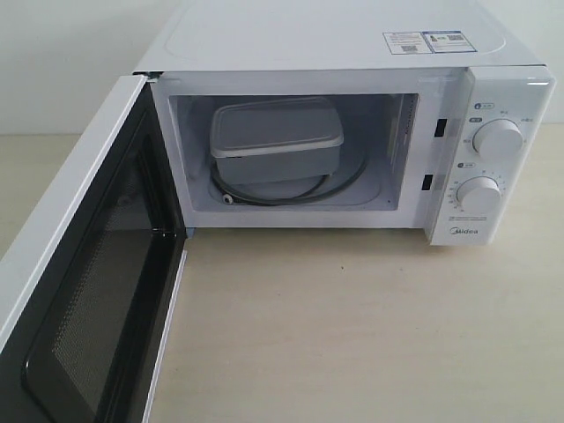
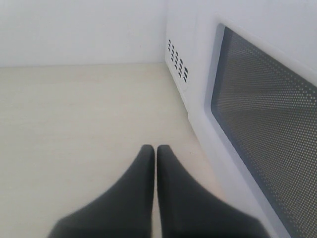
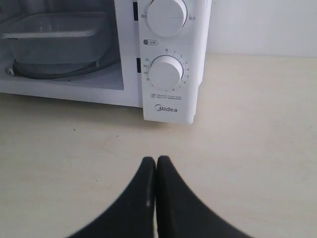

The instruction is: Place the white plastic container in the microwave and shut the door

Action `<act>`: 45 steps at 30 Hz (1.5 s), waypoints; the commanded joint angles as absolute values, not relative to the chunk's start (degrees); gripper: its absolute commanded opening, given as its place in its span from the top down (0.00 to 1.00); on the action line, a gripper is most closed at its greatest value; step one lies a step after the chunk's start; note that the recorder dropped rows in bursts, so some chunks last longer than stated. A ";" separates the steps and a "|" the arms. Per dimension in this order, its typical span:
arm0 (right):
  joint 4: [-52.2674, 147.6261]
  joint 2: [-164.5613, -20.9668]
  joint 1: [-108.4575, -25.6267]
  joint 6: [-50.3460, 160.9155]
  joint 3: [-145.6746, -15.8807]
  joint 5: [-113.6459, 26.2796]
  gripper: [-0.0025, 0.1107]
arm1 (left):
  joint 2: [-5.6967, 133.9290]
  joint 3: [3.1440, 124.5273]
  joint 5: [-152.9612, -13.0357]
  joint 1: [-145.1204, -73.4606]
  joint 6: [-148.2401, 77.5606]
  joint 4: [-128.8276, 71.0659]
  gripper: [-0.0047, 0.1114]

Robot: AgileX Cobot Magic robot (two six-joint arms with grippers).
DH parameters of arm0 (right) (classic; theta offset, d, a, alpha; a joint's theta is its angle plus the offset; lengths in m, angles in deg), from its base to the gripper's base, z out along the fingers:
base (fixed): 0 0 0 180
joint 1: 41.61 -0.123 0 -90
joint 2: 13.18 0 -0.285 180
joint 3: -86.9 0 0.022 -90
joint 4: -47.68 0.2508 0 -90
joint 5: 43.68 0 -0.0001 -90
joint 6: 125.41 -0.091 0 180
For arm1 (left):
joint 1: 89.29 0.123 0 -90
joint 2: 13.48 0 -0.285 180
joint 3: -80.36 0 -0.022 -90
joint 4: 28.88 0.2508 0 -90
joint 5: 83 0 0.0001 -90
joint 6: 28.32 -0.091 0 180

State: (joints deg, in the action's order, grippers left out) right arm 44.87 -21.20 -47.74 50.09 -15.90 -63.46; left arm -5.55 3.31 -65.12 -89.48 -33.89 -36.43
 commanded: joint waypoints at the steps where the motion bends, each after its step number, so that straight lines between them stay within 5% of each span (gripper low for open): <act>1: 44.37 -20.97 -44.26 50.13 -15.88 -63.19 0.98 | -5.70 3.14 -65.49 -89.84 -33.89 -36.40 0.93; 27: 44.37 -20.97 -43.32 50.13 -15.88 -63.19 0.98 | -5.70 3.14 -63.83 -89.84 -33.89 -37.40 0.93; 45: 44.37 -20.97 -43.32 50.13 -15.88 -63.19 0.98 | -5.70 29.25 -45.17 -89.84 -33.18 -40.50 0.93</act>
